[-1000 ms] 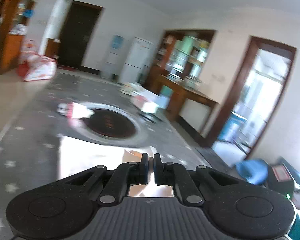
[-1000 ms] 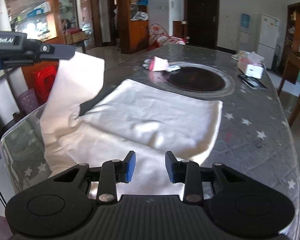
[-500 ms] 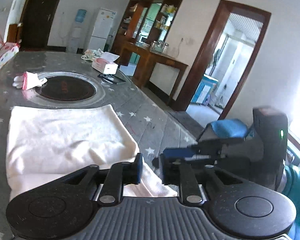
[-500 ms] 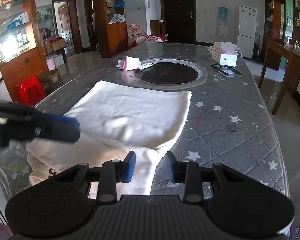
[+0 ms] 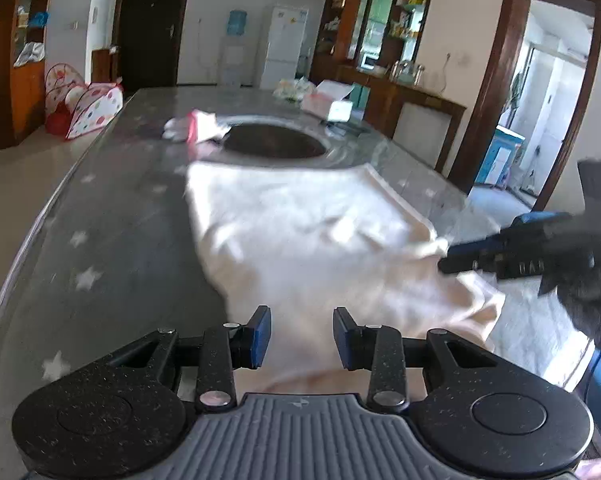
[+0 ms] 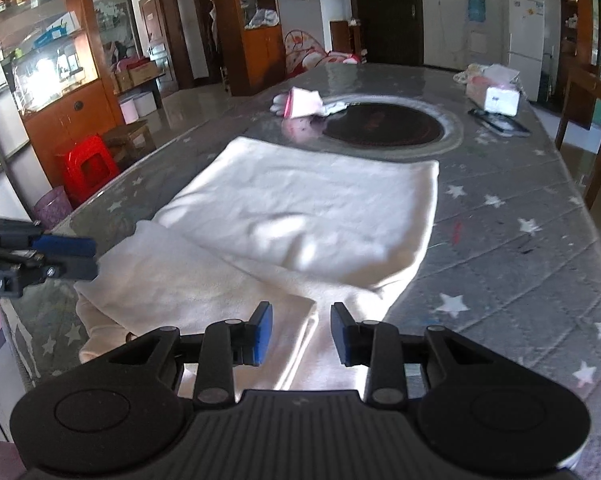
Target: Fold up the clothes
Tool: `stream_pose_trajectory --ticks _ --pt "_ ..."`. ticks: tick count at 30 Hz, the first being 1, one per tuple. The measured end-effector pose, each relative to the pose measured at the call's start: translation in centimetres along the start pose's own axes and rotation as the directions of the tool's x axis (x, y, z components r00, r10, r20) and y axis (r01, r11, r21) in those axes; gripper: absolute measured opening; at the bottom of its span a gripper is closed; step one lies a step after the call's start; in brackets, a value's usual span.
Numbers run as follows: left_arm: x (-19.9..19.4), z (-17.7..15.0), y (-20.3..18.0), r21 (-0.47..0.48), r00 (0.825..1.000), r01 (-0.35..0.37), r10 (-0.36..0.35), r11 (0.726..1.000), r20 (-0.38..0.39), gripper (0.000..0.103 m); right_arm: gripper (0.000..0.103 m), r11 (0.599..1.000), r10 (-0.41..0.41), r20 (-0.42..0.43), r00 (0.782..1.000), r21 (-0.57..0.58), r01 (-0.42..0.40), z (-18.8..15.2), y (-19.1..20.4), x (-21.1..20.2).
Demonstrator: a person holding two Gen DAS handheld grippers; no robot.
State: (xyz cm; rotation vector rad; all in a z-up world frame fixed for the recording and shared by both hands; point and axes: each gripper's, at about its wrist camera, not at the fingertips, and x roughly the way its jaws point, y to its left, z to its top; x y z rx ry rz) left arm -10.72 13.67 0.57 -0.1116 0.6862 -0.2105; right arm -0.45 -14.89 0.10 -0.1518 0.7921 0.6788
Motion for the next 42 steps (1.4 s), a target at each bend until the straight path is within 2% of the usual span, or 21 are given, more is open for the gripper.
stream_pose_trajectory --ticks 6,12,14,16,18,20,24,27,32,37,42 --pt "-0.3 -2.1 1.1 0.020 0.998 -0.052 0.053 0.998 -0.021 0.042 0.030 1.000 -0.002 -0.043 0.999 -0.009 0.002 -0.3 0.1 1.4" --pt "-0.5 -3.1 1.4 0.035 0.997 -0.071 0.072 0.997 -0.021 0.042 0.014 1.000 -0.011 -0.044 0.999 -0.018 0.010 0.0 0.3 1.6" --pt "-0.6 -3.1 1.3 0.045 0.996 -0.087 0.088 0.995 -0.007 0.036 0.011 1.000 -0.021 -0.038 0.999 -0.023 0.020 0.2 0.5 1.5" --pt "-0.5 -3.1 1.2 0.057 0.996 -0.086 0.087 0.995 -0.002 0.020 0.008 0.999 -0.029 -0.027 0.999 -0.031 0.028 0.3 0.7 1.3" --pt "-0.4 -3.2 1.0 0.074 0.996 -0.090 0.090 0.993 -0.002 0.010 0.007 0.998 -0.041 -0.005 0.999 -0.048 0.041 0.5 1.0 0.9" --pt "-0.4 -3.2 0.8 0.095 0.996 -0.094 0.094 0.991 0.000 0.007 0.007 0.996 -0.058 0.016 0.998 -0.060 0.059 0.9 1.2 0.5" --pt "-0.4 -3.3 1.1 0.093 0.995 -0.095 0.098 0.991 -0.022 0.007 0.009 0.995 -0.079 0.002 0.997 -0.056 0.079 1.0 1.0 1.0" --pt "-0.9 -2.8 1.6 0.084 0.995 -0.086 0.089 0.993 -0.039 0.012 0.013 0.995 -0.082 -0.003 0.997 -0.056 0.081 0.8 0.8 1.1" --pt "-2.2 -0.4 2.0 0.114 0.993 -0.114 0.111 0.987 0.032 0.012 0.013 0.995 -0.081 0.040 0.996 -0.060 0.083 1.2 0.8 -0.3" --pt "-0.5 2.5 1.6 0.060 0.998 -0.036 0.033 0.998 0.056 0.012 0.013 0.995 -0.048 0.041 0.998 -0.080 0.051 1.6 1.4 0.2" --pt "3.2 4.0 0.9 0.045 0.999 -0.001 -0.001 0.999 0.037 0.012 0.013 0.995 -0.021 0.015 1.000 -0.095 0.023 1.4 2.0 1.4"
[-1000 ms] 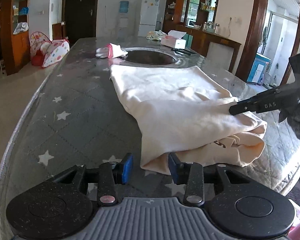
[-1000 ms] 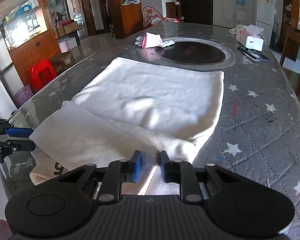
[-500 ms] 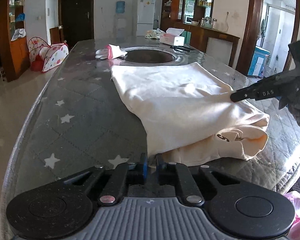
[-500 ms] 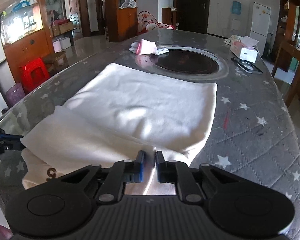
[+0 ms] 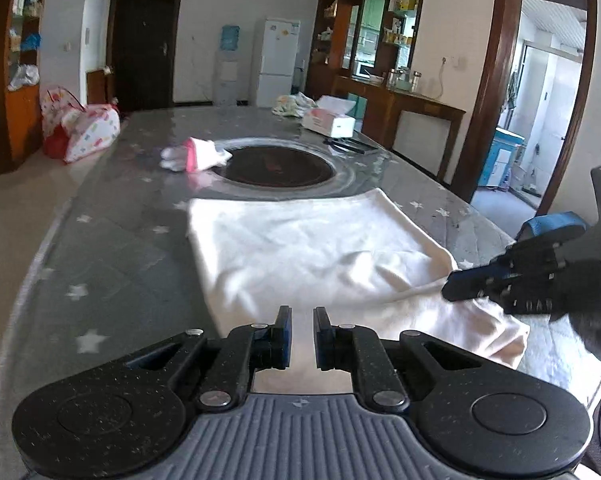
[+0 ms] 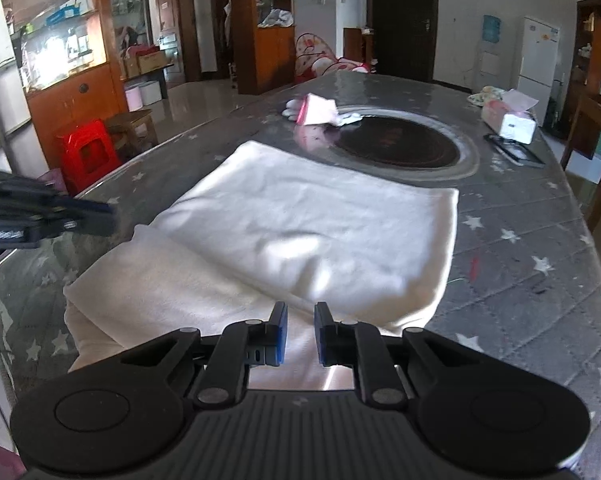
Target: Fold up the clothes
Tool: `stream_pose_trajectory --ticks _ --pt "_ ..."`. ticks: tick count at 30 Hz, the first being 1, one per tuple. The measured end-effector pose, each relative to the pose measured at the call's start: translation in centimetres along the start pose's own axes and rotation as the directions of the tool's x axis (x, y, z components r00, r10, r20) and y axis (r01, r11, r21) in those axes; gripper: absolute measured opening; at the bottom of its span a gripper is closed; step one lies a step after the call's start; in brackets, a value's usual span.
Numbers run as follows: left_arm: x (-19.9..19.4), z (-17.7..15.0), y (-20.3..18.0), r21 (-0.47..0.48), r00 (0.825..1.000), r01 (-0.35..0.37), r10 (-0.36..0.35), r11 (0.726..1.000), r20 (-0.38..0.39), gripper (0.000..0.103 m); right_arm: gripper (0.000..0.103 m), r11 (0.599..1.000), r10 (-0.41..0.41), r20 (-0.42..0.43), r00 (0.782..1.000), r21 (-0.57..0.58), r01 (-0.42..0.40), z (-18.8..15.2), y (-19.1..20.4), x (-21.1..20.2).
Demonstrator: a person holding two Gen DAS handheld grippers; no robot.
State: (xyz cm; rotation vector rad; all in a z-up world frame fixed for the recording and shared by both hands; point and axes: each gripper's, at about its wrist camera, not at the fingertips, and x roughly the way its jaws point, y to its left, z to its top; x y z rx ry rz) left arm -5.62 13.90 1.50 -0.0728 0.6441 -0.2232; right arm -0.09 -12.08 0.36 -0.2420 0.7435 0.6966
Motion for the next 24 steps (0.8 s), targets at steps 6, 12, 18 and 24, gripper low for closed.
stream_pose_trajectory --ticks 6,12,18,24 --pt "3.5 -0.6 1.0 -0.016 0.997 -0.030 0.029 0.999 -0.070 0.014 0.013 1.000 -0.006 -0.032 0.999 0.001 0.006 -0.5 -0.5 1.2" --pt "2.1 -0.6 1.1 -0.012 0.999 -0.020 0.019 1.000 -0.048 0.015 0.014 0.999 0.017 -0.024 1.000 -0.028 -0.017 -0.4 -0.2 -0.6" --pt "1.6 -1.6 -0.8 0.083 0.998 -0.005 0.010 0.997 -0.059 0.015 0.017 0.995 0.038 -0.075 0.996 -0.089 -0.044 -1.2 0.8 -1.1" --pt "1.7 -1.8 -0.4 0.063 0.997 0.000 0.004 0.998 -0.075 0.020 0.017 0.994 0.027 -0.085 0.996 -0.106 -0.036 -1.7 0.8 -1.5"
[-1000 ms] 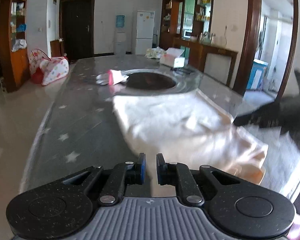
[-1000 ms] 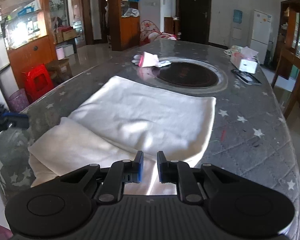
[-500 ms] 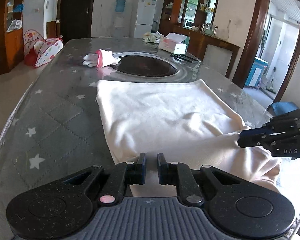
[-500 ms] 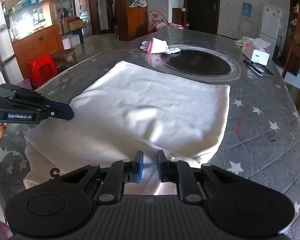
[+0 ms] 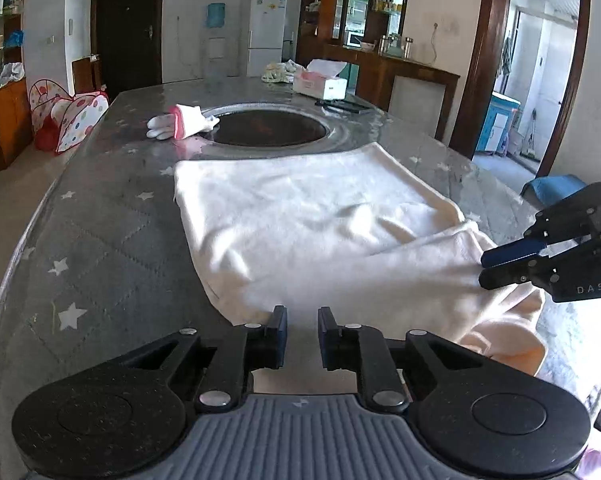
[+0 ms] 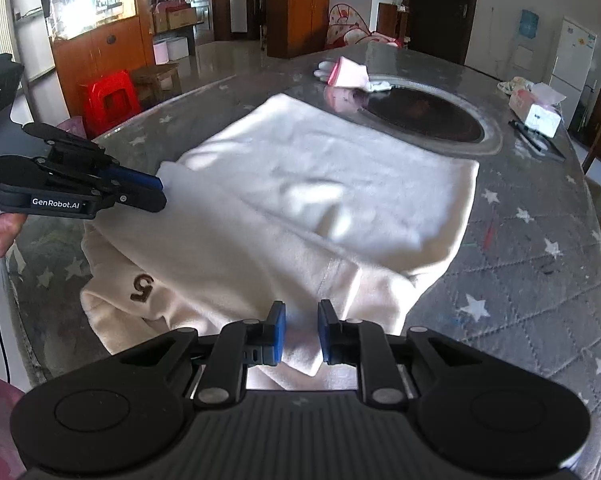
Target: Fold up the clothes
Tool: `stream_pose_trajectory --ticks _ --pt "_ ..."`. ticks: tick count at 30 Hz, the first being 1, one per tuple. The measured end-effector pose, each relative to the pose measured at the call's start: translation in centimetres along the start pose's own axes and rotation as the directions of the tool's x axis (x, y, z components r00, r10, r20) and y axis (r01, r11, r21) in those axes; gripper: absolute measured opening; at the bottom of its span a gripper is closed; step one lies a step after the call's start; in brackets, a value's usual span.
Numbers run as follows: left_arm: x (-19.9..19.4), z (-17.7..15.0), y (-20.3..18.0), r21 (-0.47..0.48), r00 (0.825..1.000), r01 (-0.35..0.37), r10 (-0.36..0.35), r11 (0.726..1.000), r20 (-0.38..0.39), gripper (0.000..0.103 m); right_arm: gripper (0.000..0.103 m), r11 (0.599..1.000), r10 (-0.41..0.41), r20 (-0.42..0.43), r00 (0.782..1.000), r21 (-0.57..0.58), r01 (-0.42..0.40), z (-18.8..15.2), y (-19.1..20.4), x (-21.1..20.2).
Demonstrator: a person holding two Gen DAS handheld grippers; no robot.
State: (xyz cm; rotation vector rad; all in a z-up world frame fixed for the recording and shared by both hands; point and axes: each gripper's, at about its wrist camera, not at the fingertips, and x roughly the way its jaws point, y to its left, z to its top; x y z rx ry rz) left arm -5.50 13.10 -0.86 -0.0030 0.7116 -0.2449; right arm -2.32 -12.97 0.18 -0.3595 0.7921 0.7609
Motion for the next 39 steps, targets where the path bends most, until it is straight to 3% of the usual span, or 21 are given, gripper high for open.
stream_pose_trajectory --ticks 8,10,19,23,26,28,30,34,39 --pt "-2.4 -1.1 -1.7 0.129 1.000 0.026 -0.027 0.991 0.000 0.028 0.017 1.000 0.001 -0.005 1.000 0.002 -0.001 -0.4 0.0 0.2" --pt "-3.3 -1.9 -2.2 0.184 0.999 0.039 -0.039 0.982 -0.001 0.038 0.019 1.000 0.001 0.007 1.000 0.006 -0.001 -0.3 -0.1 -0.3" --pt "-3.9 -4.9 -6.2 0.457 0.998 0.054 -0.062 0.888 0.001 0.039 0.028 0.998 -0.037 0.033 0.999 -0.050 0.039 0.2 -0.1 -2.6" --pt "-3.5 -5.7 -7.6 0.530 0.996 0.068 -0.084 0.845 0.007 0.038 0.035 0.994 -0.053 0.031 0.998 -0.099 0.056 -0.1 0.3 -3.4" --pt "-3.3 -6.1 -7.9 0.547 0.995 0.079 -0.101 0.834 0.010 0.034 0.036 0.988 -0.056 0.024 0.998 -0.144 0.058 -0.5 0.6 -4.0" --pt "-3.2 -6.0 -8.0 0.542 0.995 0.072 -0.096 0.837 0.017 0.020 0.037 0.984 -0.054 0.015 0.998 -0.171 0.056 -0.9 0.9 -4.1" --pt "-3.2 -5.8 -7.8 0.524 0.995 0.067 -0.096 0.849 0.029 0.013 0.040 0.978 -0.051 0.001 0.999 -0.204 0.050 -1.3 1.3 -4.1" --pt "-3.6 -4.3 -6.9 0.450 0.992 0.080 -0.117 0.889 0.054 0.011 0.054 0.951 -0.047 -0.015 0.999 -0.306 0.040 -2.4 2.5 -4.2" --pt "-3.4 -1.5 -5.7 0.348 0.988 0.114 -0.144 0.930 0.061 0.011 0.062 0.917 0.002 -0.015 1.000 -0.399 -0.008 -3.2 3.9 -4.0"
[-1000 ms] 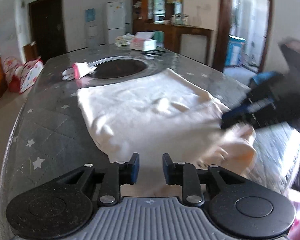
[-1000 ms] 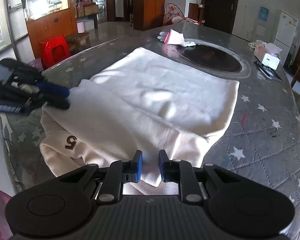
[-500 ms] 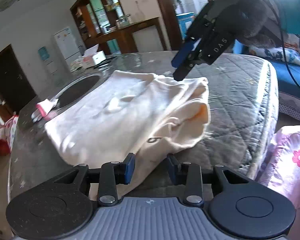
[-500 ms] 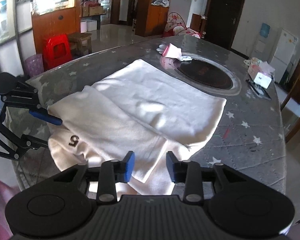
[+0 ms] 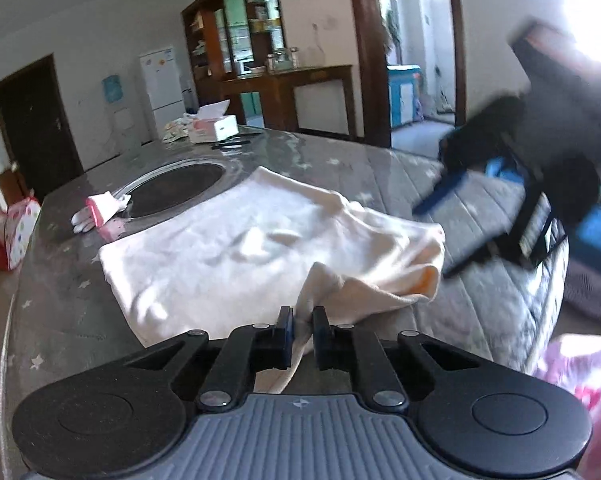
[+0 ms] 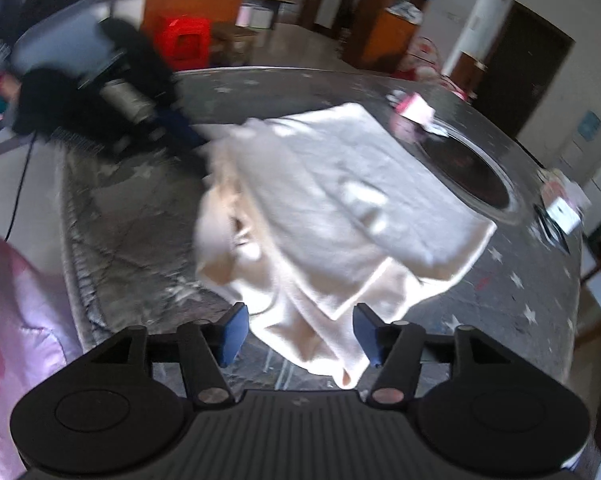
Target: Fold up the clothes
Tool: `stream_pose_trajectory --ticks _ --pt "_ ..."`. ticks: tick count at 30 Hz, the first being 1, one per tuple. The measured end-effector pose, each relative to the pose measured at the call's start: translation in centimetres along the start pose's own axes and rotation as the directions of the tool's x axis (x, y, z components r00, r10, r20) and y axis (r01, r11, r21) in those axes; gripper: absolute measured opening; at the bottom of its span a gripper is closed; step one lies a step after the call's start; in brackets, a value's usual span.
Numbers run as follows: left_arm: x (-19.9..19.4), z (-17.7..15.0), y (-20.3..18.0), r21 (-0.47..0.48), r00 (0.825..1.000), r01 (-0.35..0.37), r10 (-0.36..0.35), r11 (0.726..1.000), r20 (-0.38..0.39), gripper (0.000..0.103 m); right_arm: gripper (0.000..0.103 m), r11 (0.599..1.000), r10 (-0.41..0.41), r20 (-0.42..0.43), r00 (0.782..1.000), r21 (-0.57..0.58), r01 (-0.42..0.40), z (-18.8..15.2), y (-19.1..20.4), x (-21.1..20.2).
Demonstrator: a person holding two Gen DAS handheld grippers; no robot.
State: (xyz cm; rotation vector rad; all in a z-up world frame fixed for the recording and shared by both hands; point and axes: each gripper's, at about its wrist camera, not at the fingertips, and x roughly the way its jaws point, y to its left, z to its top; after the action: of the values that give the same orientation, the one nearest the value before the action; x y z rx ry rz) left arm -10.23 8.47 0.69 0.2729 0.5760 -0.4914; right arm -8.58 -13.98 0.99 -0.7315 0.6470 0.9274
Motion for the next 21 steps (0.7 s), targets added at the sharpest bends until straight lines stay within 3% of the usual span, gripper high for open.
stream_pose_trajectory --ticks 6,8,11,12,13,19,21 --pt "0.8 1.2 2.0 -0.088 0.999 0.036 -0.036 0.995 0.000 0.010 0.062 0.999 -0.002 0.044 0.999 -0.046 0.004 0.4 0.9 1.8" --pt "1.0 1.2 2.3 -0.093 0.999 0.038 -0.039 0.995 -0.007 0.010 0.056 0.999 -0.001 0.052 0.999 -0.033 0.003 0.5 0.7 2.6" --pt "1.1 0.8 2.4 -0.089 0.999 0.047 -0.049 0.995 -0.012 0.011 0.034 0.999 0.024 0.045 0.999 0.024 -0.025 0.8 -0.1 3.5" --pt "0.9 0.6 2.2 -0.079 0.999 0.044 -0.045 0.996 -0.011 0.011 0.019 0.997 0.044 0.046 0.998 0.054 -0.047 0.9 -0.5 3.6" --pt "0.7 0.4 2.1 -0.068 0.999 0.040 -0.040 0.997 -0.009 0.014 0.016 0.993 0.060 0.047 0.997 0.094 -0.065 1.0 -1.0 3.5" --pt "-0.5 -1.4 0.1 0.056 1.000 -0.014 0.014 0.998 0.000 0.034 0.011 0.969 0.106 0.065 0.992 0.219 -0.118 1.6 -3.2 3.0" --pt "-0.5 -2.0 -0.5 0.095 0.999 -0.031 0.032 0.995 -0.004 0.037 0.011 0.965 0.109 0.067 0.992 0.233 -0.122 1.8 -3.5 2.8"
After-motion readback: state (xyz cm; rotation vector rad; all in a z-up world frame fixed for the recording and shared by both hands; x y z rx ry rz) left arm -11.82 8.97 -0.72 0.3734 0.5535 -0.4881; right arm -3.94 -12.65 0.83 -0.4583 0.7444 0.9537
